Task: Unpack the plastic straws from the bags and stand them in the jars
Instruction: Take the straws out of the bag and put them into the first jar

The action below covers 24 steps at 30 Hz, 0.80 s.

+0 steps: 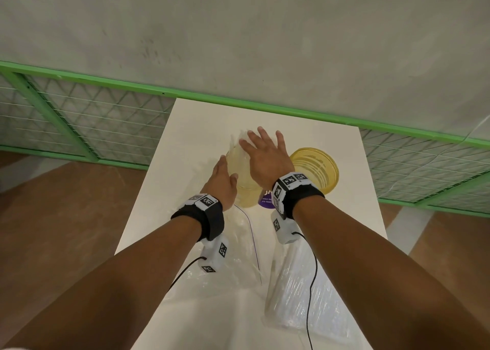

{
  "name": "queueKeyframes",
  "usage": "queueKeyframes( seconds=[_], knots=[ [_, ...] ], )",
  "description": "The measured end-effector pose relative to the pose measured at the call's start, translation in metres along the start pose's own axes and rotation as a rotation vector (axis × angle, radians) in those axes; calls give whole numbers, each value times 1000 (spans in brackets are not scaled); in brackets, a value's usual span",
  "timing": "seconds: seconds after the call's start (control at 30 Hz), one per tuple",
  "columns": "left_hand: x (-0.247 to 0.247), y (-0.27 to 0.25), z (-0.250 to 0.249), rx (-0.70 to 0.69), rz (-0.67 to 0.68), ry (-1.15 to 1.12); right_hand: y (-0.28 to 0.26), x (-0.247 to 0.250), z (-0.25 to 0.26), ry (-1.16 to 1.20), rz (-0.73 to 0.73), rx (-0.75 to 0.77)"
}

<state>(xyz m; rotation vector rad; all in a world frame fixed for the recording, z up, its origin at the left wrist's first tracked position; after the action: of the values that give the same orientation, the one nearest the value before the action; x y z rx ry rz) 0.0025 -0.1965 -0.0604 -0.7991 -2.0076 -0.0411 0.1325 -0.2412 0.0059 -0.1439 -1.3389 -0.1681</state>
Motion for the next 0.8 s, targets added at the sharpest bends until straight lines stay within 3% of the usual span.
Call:
queueKeyframes(
  seconds=[0.1,0.2,0.3,0.47,0.57,0.6,0.7,0.8],
  knots=[
    [2,0,0,-12,-7,-19,-3,9,6,25,-96,52],
    [3,-1,0,-10,-6,5,-5,10,6,-37,-44,129],
    [4,-1,0,-18,-7,28,-7,8,-3,-15,-21,74],
    [6,-1,13,-16,33,-23,-23,16,5,80,-142,126],
    [9,-6,26,16,27,9,-36,25,26,91,-271,234],
    [10,-8,31,24,29,40,-39,24,34,108,-253,280],
    [11,-16,51,41,98,178,-47,0,53,185,99,287],
    [11,-32,68,12,181,493,-60,-37,52,99,445,135]
  ],
)
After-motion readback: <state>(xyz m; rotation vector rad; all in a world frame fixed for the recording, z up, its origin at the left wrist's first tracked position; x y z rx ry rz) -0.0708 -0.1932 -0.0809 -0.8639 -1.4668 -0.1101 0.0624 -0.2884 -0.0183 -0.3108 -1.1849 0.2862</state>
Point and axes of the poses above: each hand's wrist, its own y-axis towards the middle knuckle, its own x-axis out of the back of the hand, z = x × y, the point moved 4 cm from there along y, towards the middle knuckle, and after that the axes turned 13 degrees about y, right-handed, at the moved point
